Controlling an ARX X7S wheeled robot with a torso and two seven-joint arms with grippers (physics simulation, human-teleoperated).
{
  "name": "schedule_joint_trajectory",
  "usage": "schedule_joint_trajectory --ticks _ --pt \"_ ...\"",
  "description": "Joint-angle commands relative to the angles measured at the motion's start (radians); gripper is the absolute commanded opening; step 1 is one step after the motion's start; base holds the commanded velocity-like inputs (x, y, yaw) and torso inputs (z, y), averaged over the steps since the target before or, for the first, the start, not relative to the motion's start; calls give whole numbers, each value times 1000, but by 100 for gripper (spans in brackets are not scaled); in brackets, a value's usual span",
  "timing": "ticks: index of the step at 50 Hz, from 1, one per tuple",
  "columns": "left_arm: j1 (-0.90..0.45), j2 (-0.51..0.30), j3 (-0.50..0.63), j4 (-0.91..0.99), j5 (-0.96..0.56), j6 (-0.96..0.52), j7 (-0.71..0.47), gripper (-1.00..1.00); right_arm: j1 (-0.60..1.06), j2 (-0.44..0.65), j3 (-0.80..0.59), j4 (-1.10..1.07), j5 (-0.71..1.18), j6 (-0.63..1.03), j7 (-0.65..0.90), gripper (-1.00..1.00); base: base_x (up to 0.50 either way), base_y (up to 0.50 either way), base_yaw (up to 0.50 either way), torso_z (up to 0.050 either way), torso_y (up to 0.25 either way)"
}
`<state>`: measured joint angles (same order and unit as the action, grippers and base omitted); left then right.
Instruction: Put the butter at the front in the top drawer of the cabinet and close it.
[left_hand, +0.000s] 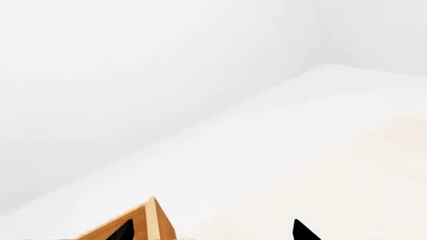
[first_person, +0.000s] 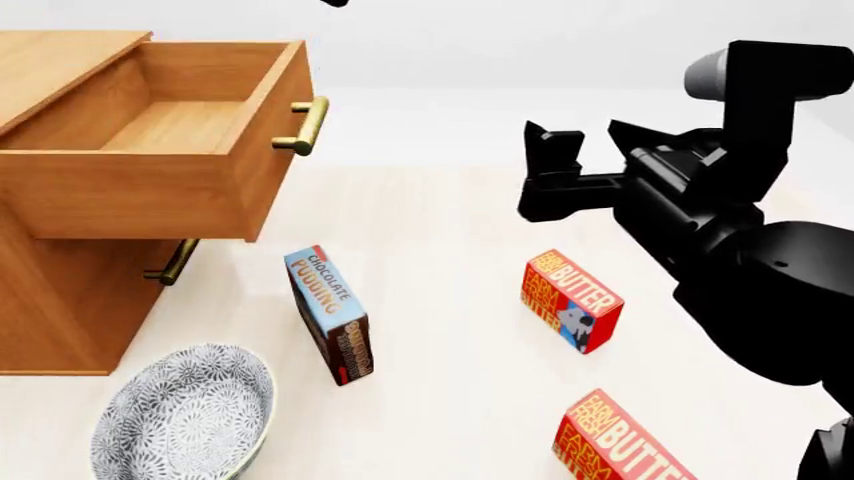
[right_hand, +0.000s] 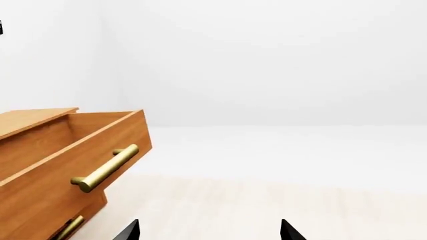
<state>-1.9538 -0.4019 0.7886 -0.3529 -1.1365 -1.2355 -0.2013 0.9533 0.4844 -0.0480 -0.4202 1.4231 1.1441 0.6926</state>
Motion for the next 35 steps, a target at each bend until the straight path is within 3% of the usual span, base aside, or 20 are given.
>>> schedule_joint_trajectory --ticks 1,6,11,19,24,35 --pt "290 -258 -217 622 -86 178 -366 100 -9 9 9 -15 7 -12 6 100 0 0 0 0 0" --pt "449 -339 -294 808 -63 309 -444 100 -13 11 10 -19 4 -19 6 100 0 0 0 0 0" --pt "644 -426 -349 1010 66 474 -507 100 -12 7 2 -18 -8 -26 -5 100 0 0 0 0 0" --pt "908 -539 -400 1162 124 571 -645 100 -30 11 3 -21 -25 -42 -19 100 0 0 0 0 0" --pt "1076 -590 -441 1193 115 684 -629 100 -26 14 2 -22 -20 -42 -12 100 0 0 0 0 0" --pt "1435 -682 -466 1227 335 919 -605 100 -25 19 7 -41 2 -42 16 100 0 0 0 0 0"
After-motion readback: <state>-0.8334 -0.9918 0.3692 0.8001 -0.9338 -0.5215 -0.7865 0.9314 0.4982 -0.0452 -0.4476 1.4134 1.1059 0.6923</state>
